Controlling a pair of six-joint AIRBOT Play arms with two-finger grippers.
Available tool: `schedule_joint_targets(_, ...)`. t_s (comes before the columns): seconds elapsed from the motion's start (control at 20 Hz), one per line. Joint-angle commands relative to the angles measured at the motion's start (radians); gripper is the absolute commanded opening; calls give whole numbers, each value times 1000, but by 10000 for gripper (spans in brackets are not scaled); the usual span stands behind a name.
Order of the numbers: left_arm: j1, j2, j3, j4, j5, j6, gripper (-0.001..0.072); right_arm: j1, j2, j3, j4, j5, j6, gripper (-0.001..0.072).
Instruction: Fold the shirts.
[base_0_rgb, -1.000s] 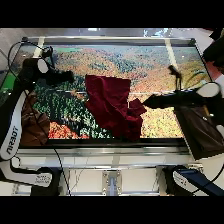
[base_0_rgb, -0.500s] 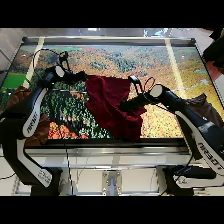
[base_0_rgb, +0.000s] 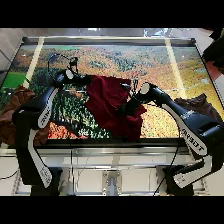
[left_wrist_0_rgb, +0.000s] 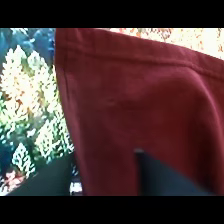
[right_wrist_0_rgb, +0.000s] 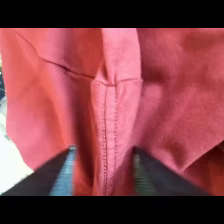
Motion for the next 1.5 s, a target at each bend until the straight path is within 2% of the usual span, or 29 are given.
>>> schedule_joint_targets(0.0,-1,-12,6,-29,18,5,92,1,-10,5,-4,42,0,164)
schedule_joint_targets(0.05,-4,-14,6,-41,20,24,10,1,-10,5,-4,45,-2,79)
schedule_joint_targets(0.1,-5,-14,6,-43,19,41,9,1,-10,5,-4,44,-3,11)
schedule_joint_targets(0.25,-7,13,8,-42,0,40,8,-1,4,35,-6,76,-2,9)
schedule_joint_targets(0.4,35,153,8,31,-10,40,8,-4,100,148,-66,175,-1,9)
schedule_joint_targets(0.55,117,385,8,175,-94,37,8,-5,296,291,-212,322,52,9)
schedule_joint_targets(0.65,184,564,8,218,-197,37,8,-4,467,387,-310,422,115,9)
schedule_joint_targets(0.75,250,747,8,236,-268,38,8,-4,642,468,-364,462,172,9)
schedule_joint_targets(0.9,319,1012,8,236,-290,42,8,-4,869,557,-380,391,245,8)
schedule_joint_targets(1.05,319,1198,8,236,-287,121,7,-4,1009,573,-428,253,267,7)
schedule_joint_targets(1.15,319,1230,8,254,-301,128,7,-4,1025,573,-567,229,267,7)
schedule_joint_targets(1.25,317,1190,7,185,-342,129,7,-4,989,572,-744,236,267,5)
schedule_joint_targets(1.35,278,1090,6,124,-358,179,6,-5,912,572,-861,260,256,4)
schedule_joint_targets(1.45,209,951,6,163,-325,208,6,-6,802,556,-899,295,228,4)
